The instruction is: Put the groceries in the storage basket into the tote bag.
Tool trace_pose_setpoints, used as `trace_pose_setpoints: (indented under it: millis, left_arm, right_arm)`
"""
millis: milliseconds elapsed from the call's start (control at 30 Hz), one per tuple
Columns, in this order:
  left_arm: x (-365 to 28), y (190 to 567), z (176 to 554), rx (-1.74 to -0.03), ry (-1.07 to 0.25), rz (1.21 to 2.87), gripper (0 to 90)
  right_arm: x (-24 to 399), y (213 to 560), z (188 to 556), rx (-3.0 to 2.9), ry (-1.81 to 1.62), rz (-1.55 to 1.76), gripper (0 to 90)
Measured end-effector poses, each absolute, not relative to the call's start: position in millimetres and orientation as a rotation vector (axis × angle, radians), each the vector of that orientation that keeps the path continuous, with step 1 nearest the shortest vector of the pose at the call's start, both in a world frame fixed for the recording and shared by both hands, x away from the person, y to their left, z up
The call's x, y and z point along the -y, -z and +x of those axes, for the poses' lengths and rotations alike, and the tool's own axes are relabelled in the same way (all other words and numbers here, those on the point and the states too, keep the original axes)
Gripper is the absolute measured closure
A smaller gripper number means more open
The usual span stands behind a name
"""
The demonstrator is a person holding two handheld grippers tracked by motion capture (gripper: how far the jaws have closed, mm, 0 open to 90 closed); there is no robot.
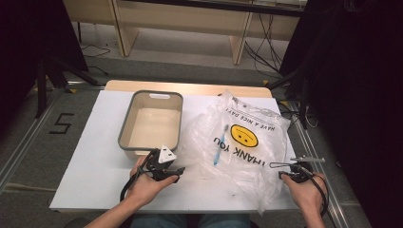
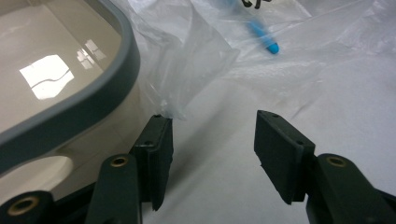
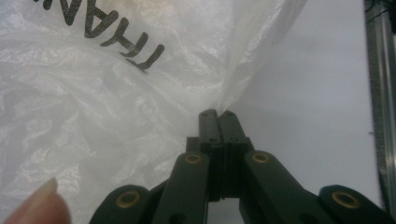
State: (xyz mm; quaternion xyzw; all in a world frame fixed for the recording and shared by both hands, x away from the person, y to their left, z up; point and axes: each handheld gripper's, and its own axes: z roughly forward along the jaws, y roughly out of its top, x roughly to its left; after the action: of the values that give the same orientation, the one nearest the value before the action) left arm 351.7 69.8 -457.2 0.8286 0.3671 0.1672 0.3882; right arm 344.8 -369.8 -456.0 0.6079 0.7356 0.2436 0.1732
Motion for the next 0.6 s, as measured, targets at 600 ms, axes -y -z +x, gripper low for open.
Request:
trace_pose_setpoints:
  millis: [600]
  left_arm:
    - [-65,458,351,-0.947,-0.523,2.126,39.9]
  right_arm:
    - [393,455,352,-2.069,-0.588,1.631,90.0]
